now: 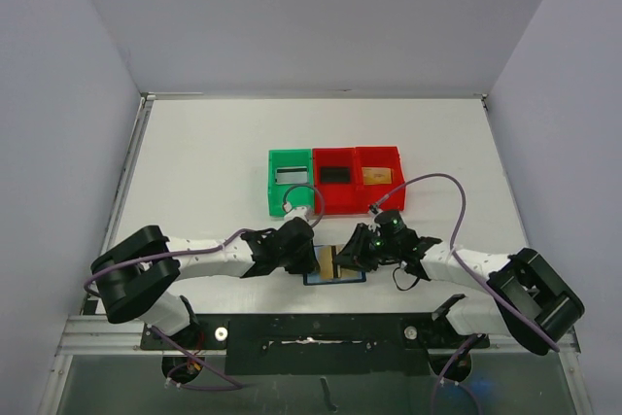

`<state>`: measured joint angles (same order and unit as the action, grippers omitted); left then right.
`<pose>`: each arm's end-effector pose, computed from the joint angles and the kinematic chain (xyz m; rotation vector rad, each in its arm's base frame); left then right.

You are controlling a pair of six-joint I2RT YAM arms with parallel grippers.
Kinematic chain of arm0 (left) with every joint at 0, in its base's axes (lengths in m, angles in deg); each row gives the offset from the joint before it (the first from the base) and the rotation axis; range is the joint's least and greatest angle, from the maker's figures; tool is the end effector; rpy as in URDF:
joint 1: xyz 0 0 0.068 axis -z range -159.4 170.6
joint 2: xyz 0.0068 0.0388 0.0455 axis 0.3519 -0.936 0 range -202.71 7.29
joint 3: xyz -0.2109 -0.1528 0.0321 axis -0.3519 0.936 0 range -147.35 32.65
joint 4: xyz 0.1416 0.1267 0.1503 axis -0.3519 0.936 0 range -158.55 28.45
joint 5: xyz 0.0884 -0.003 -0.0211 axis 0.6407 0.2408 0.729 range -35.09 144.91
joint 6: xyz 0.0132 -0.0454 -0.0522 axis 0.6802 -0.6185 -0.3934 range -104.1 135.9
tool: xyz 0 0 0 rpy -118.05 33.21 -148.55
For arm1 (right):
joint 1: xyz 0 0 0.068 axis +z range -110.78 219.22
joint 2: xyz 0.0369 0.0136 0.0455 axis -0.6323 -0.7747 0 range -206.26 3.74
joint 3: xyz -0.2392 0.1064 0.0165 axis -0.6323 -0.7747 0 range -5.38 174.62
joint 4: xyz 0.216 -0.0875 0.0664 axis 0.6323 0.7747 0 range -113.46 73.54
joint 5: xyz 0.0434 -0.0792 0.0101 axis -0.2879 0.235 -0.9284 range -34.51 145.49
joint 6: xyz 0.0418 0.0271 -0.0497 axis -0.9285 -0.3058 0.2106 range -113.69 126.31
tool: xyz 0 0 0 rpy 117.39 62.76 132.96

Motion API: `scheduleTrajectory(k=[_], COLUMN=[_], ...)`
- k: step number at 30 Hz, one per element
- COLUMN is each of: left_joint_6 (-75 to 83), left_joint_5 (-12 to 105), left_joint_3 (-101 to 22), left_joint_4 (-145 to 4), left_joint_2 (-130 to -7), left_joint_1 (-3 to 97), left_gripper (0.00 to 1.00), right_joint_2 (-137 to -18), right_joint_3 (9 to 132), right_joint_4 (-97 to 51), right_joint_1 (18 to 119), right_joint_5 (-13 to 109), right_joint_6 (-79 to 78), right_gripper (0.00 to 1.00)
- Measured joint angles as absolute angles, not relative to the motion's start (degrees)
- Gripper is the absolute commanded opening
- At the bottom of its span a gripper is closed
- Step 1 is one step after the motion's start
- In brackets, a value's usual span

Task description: Take the credit cards out of the card holder

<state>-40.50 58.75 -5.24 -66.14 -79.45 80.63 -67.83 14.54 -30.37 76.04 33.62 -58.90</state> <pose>0.1435 -0.2412 0.1342 0.0525 2.6333 -0.7405 0.1607 0.1470 0.1252 0.4474 2.6476 1.1925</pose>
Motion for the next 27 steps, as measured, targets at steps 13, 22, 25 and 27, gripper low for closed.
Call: scheduleTrajectory(k=[13,22,25,27], left_joint_6=[-41.73,-42.14,-41.94,-41.84], left_joint_5=[62.07,63.91,63.71,63.62], left_joint_3=[-4.06,-3.27,-3.06,-3.06], left_joint_4=[-64.34,-61.98,-61.98,-61.90], left_joint_2=[-77.09,-74.55,-73.92,-73.94], left_joint_1=[80.85,80.85,80.83,80.81], left_gripper=[0.02,0.05,0.05,0.05], right_joint_2=[-66.19,-67.08,-68.96,-69.25], right_joint_3=[13.51,13.36,13.32,12.66], right_joint_4=[-32.45,-33.50,-33.94,-35.01], right_joint_1=[76.58,76.37,76.37,76.37], right_joint_5=[33.82,32.20,32.29,32.38], right_joint_6=[-57.33,-54.99,-56.39,-57.48], right_gripper=[0.00,0.11,0.20,0.21])
